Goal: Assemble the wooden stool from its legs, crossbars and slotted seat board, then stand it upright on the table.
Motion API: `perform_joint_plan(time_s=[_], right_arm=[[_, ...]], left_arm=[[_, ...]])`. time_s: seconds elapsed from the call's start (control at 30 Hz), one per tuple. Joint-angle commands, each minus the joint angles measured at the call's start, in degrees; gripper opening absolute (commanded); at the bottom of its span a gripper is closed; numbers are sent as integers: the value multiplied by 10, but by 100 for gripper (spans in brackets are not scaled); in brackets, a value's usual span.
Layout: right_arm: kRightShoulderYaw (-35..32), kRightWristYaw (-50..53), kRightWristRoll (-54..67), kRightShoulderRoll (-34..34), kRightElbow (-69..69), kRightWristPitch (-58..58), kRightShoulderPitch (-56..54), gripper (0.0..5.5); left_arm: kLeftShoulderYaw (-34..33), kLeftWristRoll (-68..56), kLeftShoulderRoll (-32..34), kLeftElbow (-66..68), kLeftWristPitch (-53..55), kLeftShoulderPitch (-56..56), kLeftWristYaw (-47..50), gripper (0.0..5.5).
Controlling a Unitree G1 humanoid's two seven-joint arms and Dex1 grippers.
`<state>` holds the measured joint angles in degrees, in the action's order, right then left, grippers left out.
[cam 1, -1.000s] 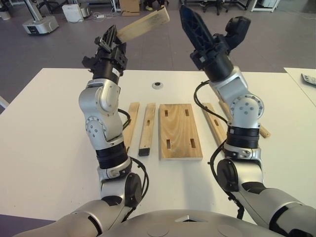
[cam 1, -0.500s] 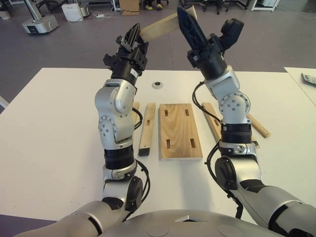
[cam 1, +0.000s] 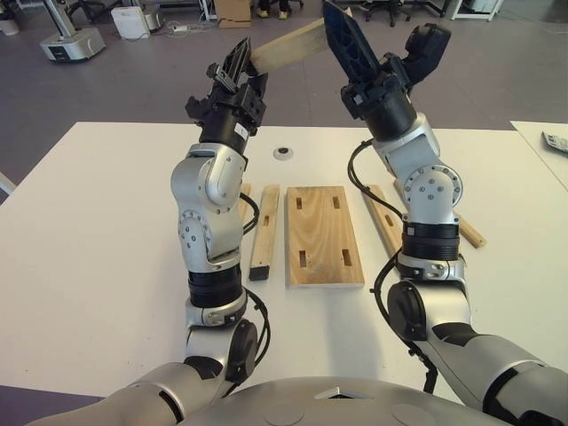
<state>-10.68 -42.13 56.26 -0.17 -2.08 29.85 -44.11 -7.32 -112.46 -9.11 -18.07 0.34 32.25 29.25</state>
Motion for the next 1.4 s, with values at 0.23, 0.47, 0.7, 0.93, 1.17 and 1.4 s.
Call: perform_joint_plan(time_s=[0.23, 0.47, 0.7, 0.93, 1.17, 1.4], right_arm=[[91, -52, -145, -50, 63, -91, -15, 22], [82, 1, -211, -97, 69, -90, -10, 21], [92, -21, -193, -189, 104, 14, 9, 164], [99, 1, -190, -152, 90, 15, 12, 220], [110, 28, -198, -106, 55, 11, -4, 220], [98, 54, -187, -84, 43, 18, -11, 118]], left_arm=[[-30, 31, -83, 65, -70, 37, 54, 129], [-52, 81, -20, 68, -54, 39, 65, 129], [-80, 108, 5, 43, -22, 61, 77, 129], [-67, 119, -24, 35, -9, 62, 84, 129], [-67, 120, -25, 41, 2, 53, 72, 129], [-64, 130, -24, 40, 12, 45, 62, 129]])
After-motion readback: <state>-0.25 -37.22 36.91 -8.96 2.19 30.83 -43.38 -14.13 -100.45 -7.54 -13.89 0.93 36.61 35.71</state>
